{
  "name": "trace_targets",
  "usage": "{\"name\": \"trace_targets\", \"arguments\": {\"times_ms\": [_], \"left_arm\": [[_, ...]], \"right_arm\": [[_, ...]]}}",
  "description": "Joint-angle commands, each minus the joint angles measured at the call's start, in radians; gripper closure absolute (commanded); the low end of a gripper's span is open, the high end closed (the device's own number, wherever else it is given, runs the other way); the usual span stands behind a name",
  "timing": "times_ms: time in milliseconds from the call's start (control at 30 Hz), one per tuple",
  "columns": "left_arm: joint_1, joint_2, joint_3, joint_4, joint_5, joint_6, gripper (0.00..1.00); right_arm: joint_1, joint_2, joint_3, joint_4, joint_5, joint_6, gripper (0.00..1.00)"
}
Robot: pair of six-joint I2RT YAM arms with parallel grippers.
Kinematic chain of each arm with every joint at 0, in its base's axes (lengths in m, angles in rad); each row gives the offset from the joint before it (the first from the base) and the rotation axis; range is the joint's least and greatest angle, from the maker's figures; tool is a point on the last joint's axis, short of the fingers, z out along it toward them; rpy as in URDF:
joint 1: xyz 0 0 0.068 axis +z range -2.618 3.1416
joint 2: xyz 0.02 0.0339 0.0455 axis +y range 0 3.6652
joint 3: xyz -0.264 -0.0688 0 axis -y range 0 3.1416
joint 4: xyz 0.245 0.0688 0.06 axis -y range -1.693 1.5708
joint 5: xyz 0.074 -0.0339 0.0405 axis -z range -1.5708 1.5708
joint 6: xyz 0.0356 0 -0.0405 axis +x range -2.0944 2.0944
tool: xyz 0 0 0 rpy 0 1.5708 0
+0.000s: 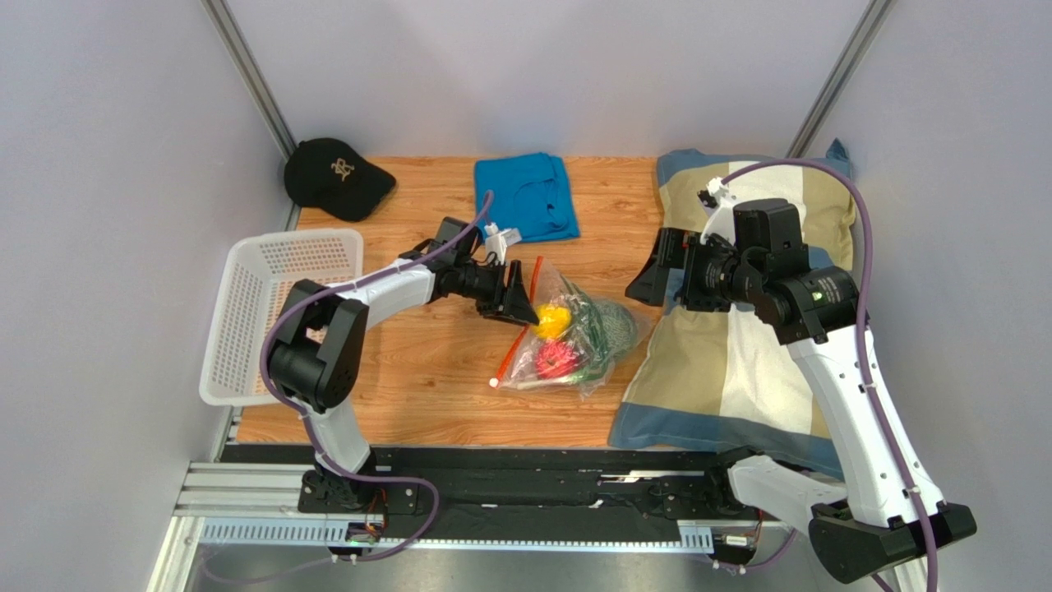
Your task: Open the zip-top bag and remove the fake food
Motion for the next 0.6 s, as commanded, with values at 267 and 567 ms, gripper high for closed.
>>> {"name": "trace_targets", "arguments": {"times_ms": [267, 567], "left_arm": [[0.015, -0.137, -0.085, 0.019, -0.052, 0.036, 0.1], [0.02, 0.023, -0.087, 0.169, 0.133, -0.053, 0.32]], "right_arm": [[0.023, -0.024, -0.09, 0.092, -0.096, -0.003, 0.0], [0.107, -0.025, -0.138, 0.11, -0.056, -0.019, 0.0]]}}
